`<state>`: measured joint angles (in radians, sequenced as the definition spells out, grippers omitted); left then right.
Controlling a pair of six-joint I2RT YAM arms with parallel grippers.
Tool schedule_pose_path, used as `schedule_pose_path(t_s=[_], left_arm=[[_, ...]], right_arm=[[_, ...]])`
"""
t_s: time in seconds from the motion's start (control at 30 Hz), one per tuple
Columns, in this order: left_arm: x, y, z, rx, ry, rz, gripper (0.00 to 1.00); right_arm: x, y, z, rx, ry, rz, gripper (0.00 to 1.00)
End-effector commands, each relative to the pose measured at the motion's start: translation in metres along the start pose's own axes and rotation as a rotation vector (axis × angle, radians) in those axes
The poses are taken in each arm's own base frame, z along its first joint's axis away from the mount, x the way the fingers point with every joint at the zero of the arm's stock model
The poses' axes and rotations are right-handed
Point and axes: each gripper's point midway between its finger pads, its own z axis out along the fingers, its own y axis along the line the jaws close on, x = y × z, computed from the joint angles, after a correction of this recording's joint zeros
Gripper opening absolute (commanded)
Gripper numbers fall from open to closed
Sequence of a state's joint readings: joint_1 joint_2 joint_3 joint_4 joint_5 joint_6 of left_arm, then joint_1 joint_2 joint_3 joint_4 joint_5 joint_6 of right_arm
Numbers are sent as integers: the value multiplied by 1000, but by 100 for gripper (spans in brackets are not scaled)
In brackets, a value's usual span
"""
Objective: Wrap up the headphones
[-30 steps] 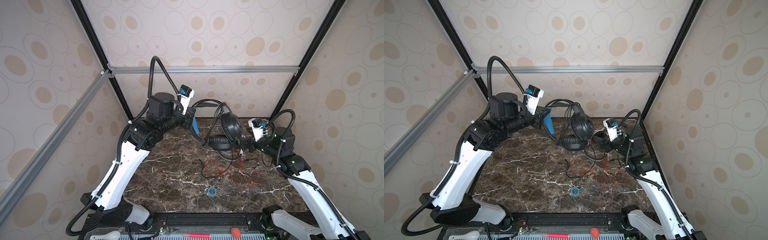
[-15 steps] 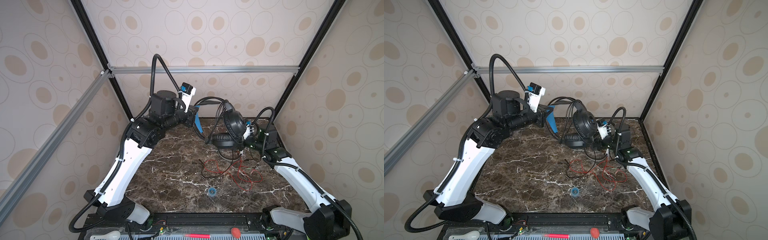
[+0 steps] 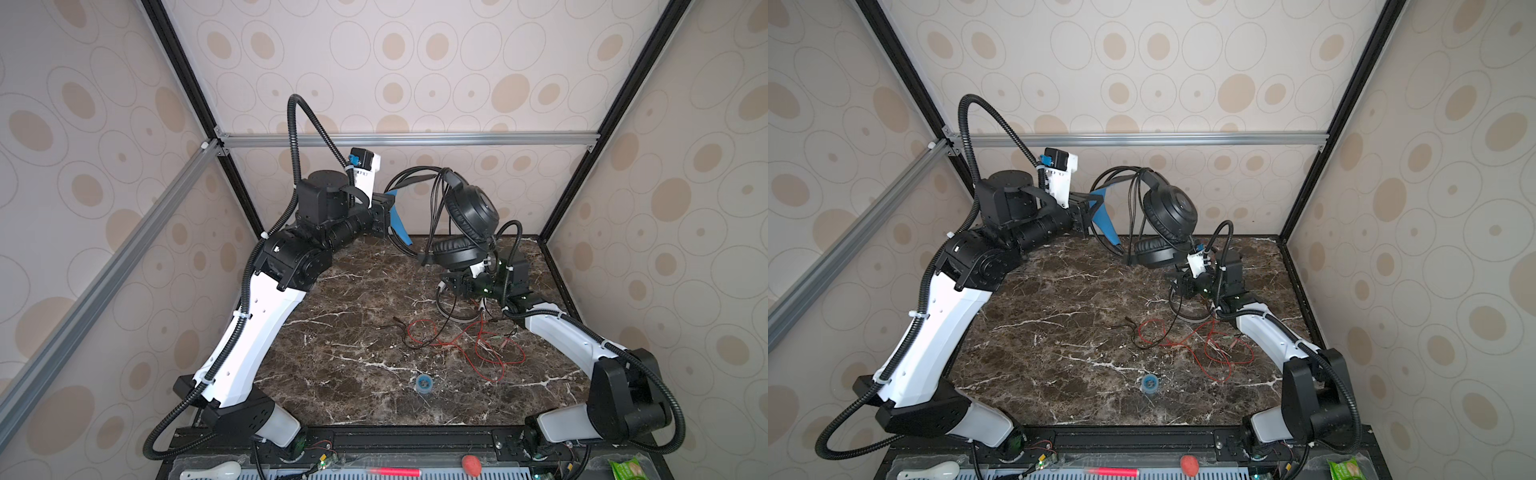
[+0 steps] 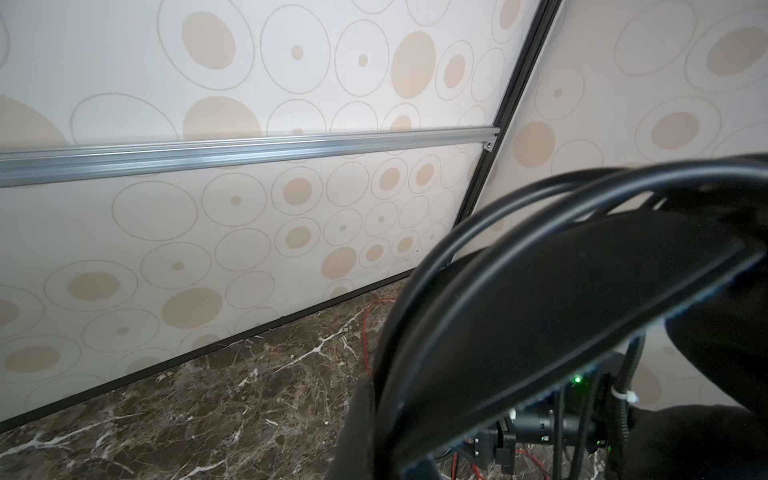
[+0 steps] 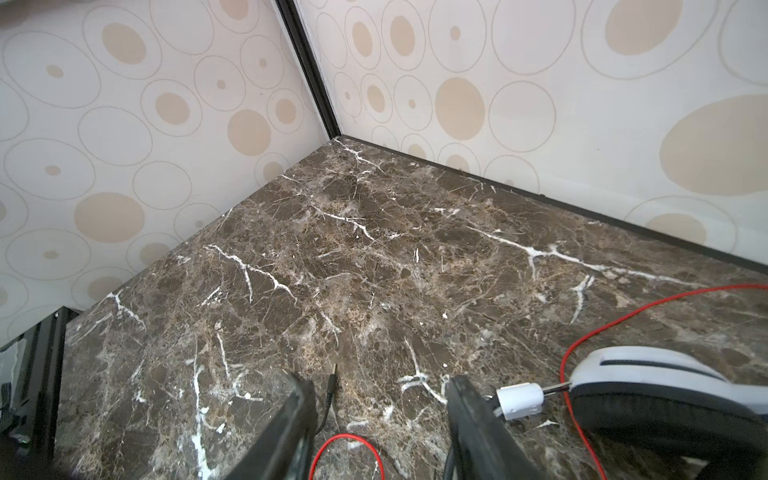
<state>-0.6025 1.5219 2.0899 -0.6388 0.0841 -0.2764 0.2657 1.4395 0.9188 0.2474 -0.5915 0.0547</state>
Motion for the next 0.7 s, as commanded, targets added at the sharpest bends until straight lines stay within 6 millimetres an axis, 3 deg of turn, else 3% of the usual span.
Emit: schedule_pose_path(t_s=[0.0, 0.07, 0.43, 0.67], left_arm=[[-58, -11, -17, 65, -192, -92, 0], [-61, -8, -15, 61, -195, -98, 0], [-77, 15, -15, 56, -260, -190, 0], [-91, 46, -14, -12, -351, -294, 0]], right_arm=[[-5, -1, 10, -19, -61, 40, 52], [2, 7, 23, -39, -45, 40, 52], [31, -3, 57, -50, -21, 137, 42], [52, 3, 64, -16, 68, 116, 9]])
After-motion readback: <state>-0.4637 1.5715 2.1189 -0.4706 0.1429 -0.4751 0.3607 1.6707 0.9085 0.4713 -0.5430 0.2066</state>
